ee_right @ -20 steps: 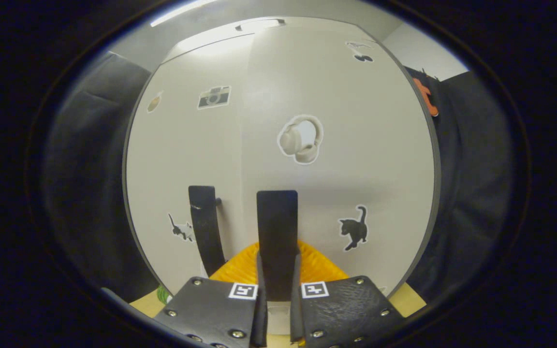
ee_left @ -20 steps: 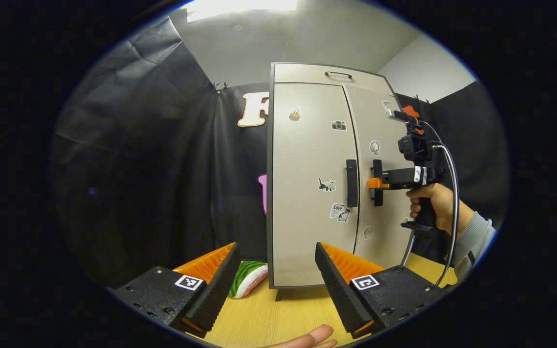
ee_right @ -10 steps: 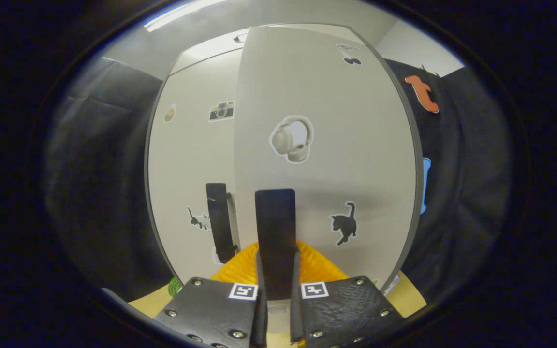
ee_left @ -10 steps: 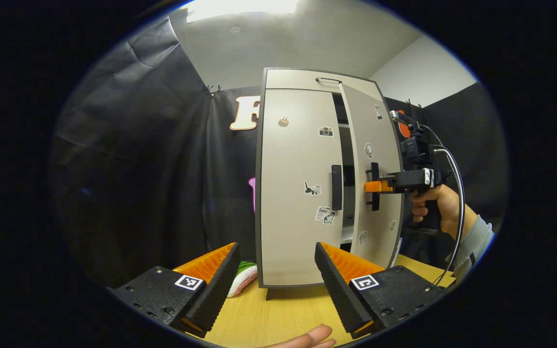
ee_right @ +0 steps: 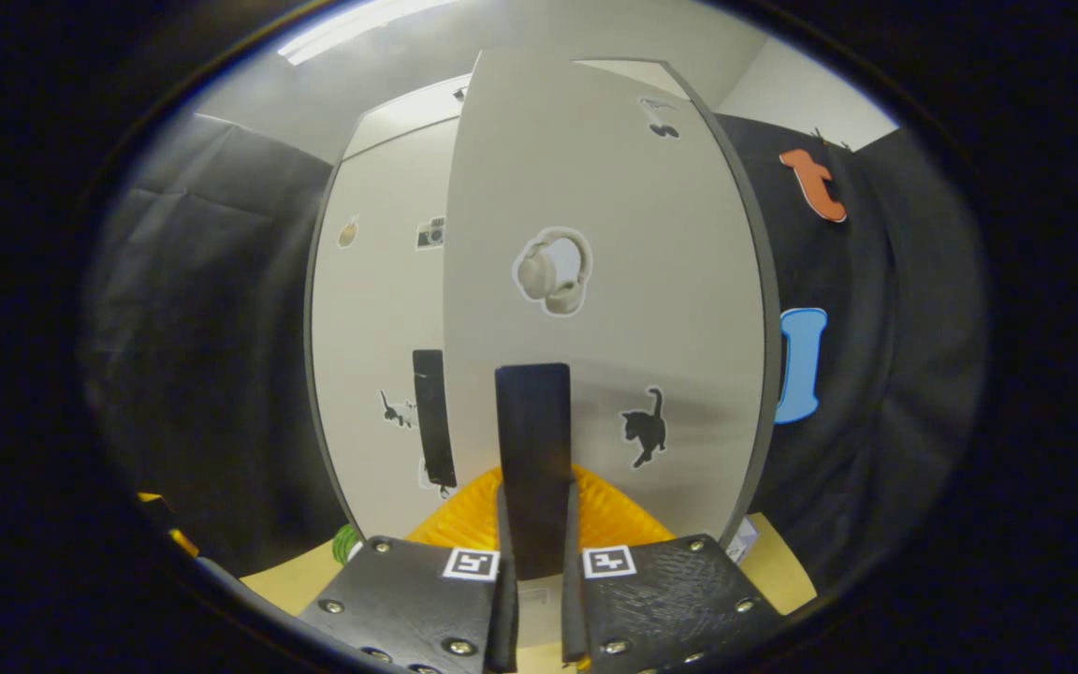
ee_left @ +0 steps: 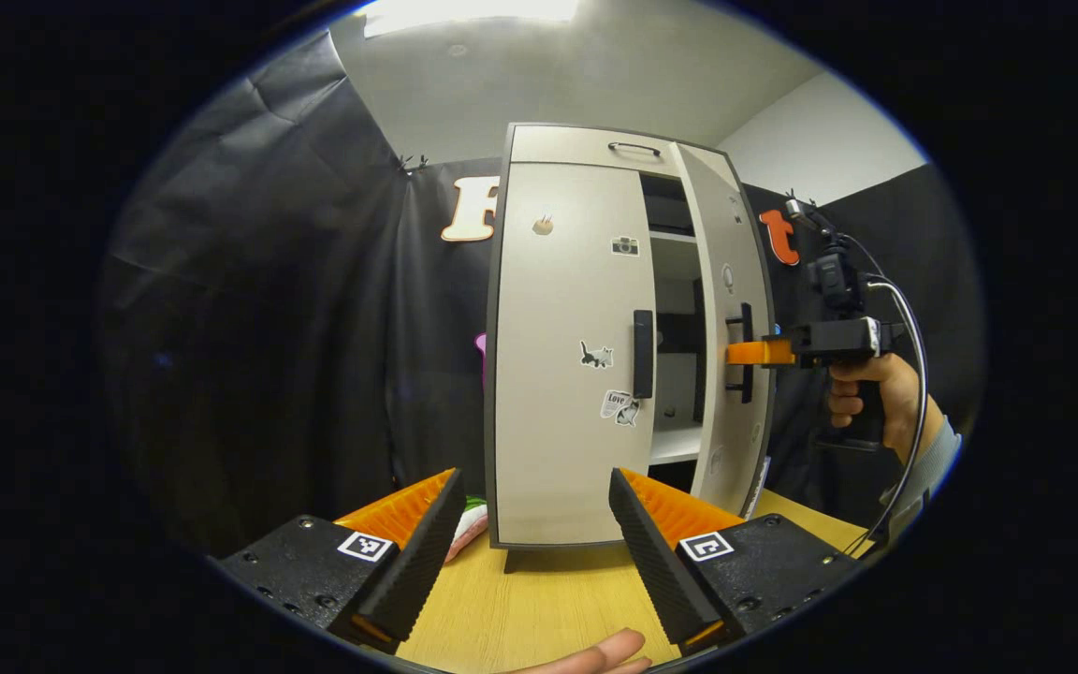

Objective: Open the right door of the double-door shoe cabinet with the right hand, and open the left door with the left hand.

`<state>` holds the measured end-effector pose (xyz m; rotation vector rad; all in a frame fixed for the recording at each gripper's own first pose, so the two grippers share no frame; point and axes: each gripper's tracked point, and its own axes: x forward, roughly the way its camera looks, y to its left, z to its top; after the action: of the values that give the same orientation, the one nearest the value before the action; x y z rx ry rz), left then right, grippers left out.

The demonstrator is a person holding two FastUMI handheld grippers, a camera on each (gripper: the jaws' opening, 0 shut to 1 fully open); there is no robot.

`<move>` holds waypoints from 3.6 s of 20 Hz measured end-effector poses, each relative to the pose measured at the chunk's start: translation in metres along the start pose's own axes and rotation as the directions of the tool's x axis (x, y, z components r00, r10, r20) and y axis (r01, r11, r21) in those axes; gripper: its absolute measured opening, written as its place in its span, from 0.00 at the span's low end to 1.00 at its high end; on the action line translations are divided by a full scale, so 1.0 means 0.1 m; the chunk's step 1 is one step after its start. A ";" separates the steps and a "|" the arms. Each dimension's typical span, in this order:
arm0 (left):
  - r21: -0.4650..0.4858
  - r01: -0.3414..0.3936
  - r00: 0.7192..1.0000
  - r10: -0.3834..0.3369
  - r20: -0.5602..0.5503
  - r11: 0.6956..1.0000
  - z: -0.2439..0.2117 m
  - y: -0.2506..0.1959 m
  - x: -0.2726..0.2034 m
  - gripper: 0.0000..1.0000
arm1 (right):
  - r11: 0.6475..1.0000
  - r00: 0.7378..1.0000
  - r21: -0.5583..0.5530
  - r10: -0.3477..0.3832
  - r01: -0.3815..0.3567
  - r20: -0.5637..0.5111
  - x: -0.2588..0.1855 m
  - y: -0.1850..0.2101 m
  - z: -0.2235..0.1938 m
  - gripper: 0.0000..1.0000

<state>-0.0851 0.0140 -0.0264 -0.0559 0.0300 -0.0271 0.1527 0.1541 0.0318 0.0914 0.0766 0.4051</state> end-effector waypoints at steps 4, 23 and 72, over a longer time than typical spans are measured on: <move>0.003 0.006 1.000 -0.006 -0.009 1.000 -0.04 -0.03 -0.01 0.96 | 0.999 1.000 -0.028 -0.015 0.015 0.009 -0.09 -0.07 0.01 0.18; -0.024 0.051 0.998 -0.049 0.044 0.998 -0.04 -0.18 -0.09 0.99 | 0.992 0.993 -0.060 -0.105 0.108 0.048 -0.42 -0.44 0.03 0.17; 0.017 0.015 0.997 -0.013 -0.082 1.000 -0.26 -0.31 0.59 0.95 | 0.974 0.968 0.114 -0.211 0.196 0.136 -1.57 -1.72 -0.02 1.00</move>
<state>-0.0279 -0.0205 -0.0524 -0.0369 0.1115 -0.0436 0.0760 -0.0648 0.0203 0.2105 -0.0400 0.1878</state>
